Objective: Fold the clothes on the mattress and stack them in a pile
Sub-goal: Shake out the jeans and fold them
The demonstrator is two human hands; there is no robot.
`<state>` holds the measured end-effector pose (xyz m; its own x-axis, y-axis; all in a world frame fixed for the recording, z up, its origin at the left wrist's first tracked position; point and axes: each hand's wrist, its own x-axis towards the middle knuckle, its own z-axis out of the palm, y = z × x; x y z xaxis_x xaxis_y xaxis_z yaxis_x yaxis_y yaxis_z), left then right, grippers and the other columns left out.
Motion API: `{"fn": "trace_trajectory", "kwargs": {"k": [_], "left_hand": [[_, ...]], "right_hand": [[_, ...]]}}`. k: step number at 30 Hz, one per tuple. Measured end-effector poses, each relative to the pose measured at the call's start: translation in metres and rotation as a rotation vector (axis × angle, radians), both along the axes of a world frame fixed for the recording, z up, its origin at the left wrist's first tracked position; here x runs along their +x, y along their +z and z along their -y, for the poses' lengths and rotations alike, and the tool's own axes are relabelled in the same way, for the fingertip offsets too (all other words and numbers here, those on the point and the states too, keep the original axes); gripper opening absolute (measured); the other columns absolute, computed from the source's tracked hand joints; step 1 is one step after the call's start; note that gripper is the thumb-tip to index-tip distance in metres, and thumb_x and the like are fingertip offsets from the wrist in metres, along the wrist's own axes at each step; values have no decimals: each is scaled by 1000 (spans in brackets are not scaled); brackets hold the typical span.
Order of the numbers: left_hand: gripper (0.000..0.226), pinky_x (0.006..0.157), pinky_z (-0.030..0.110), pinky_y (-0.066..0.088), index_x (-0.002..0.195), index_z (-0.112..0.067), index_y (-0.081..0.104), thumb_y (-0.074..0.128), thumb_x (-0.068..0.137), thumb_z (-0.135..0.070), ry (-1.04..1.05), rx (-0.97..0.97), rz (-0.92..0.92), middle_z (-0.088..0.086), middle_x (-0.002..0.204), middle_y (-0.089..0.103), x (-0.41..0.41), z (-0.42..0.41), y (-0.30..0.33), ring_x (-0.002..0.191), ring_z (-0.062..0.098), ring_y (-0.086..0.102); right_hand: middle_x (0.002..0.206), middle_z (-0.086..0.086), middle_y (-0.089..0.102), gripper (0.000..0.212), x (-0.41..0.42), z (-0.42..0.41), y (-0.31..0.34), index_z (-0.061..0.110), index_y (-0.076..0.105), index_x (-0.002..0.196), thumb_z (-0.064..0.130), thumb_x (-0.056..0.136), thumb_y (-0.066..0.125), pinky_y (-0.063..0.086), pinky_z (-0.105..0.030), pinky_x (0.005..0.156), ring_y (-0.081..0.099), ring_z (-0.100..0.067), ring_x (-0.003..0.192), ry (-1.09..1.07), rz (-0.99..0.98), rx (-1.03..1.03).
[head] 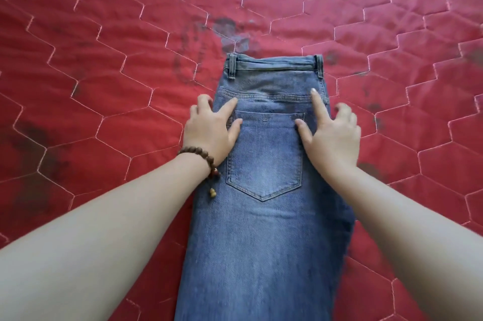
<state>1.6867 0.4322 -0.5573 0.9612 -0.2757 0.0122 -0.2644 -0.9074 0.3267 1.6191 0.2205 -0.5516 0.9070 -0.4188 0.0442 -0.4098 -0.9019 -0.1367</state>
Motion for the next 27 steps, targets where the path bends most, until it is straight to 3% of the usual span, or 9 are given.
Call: {"fn": "trace_trajectory", "kwargs": {"k": [4, 6, 10, 12, 13, 16, 18, 20, 27], "left_hand": [[47, 81, 39, 46, 140, -39, 44, 50, 95, -45, -35, -64, -174, 16, 101, 51, -2, 4, 6, 93, 38, 57], [47, 79, 40, 46, 142, -36, 44, 50, 96, -43, -57, -80, -148, 15, 98, 52, -2, 3, 10, 91, 38, 57], [48, 68, 40, 43, 144, -31, 42, 49, 97, -42, -93, -102, 56, 14, 98, 48, 17, 9, 24, 79, 36, 56], [56, 77, 40, 43, 148, -32, 32, 48, 96, -44, -16, 5, 51, 16, 116, 45, 36, 18, 26, 94, 36, 55], [61, 89, 41, 41, 151, -30, 24, 47, 96, -45, 34, 90, 34, 19, 131, 39, 41, 22, 25, 111, 37, 49], [66, 116, 45, 15, 154, -20, 9, 39, 98, -40, -45, 197, 74, 21, 158, 7, 25, 33, 21, 145, 34, 13], [64, 119, 44, 3, 154, -18, 6, 32, 99, -37, -250, 181, 77, 15, 161, -2, -6, 40, 11, 148, 29, -1], [61, 120, 44, -2, 154, -18, 2, 24, 101, -36, -345, 241, -21, 10, 161, -7, -40, 40, -2, 148, 25, -8], [64, 118, 47, -9, 150, -28, -15, 10, 96, -52, -337, 288, -101, 10, 160, -17, -111, -6, -15, 146, 27, -18]], "right_hand": [[92, -8, 41, 55, -3, -9, 5, 50, 17, 148, 52, 97, 39, 38, -36, 65, 56, -36, 81, 28, -115, 147], [86, -6, 41, 52, -2, -8, 9, 46, 21, 149, 49, 99, 37, 35, -36, 65, 58, -38, 81, 86, -126, 115], [85, -10, 41, 48, 19, 1, 21, 36, 33, 148, 44, 100, 39, 33, -35, 60, 51, -35, 67, 120, 66, 32], [99, -15, 46, 52, 38, 7, 23, 37, 28, 149, 47, 99, 40, 38, -39, 68, 52, -35, 80, 68, 7, -11], [116, -19, 45, 56, 45, 11, 22, 37, 24, 150, 50, 98, 39, 40, -42, 80, 51, -37, 97, 24, -72, -61], [156, -20, 17, 62, 43, 0, 19, 26, 18, 153, 48, 98, 36, 16, -52, 114, 18, -34, 143, 24, -97, -139], [160, -16, 12, 61, 24, -26, 10, 16, 22, 152, 38, 98, 39, 4, -53, 117, 9, -30, 148, 228, -18, -99], [160, -13, 15, 59, -5, -49, -5, 12, 24, 152, 28, 98, 43, 3, -52, 118, 10, -28, 148, 375, -54, -57], [158, -14, 22, 56, -87, -76, -19, 16, 28, 150, 37, 99, 29, 9, -56, 118, 18, -29, 147, 324, -105, -40]]}}
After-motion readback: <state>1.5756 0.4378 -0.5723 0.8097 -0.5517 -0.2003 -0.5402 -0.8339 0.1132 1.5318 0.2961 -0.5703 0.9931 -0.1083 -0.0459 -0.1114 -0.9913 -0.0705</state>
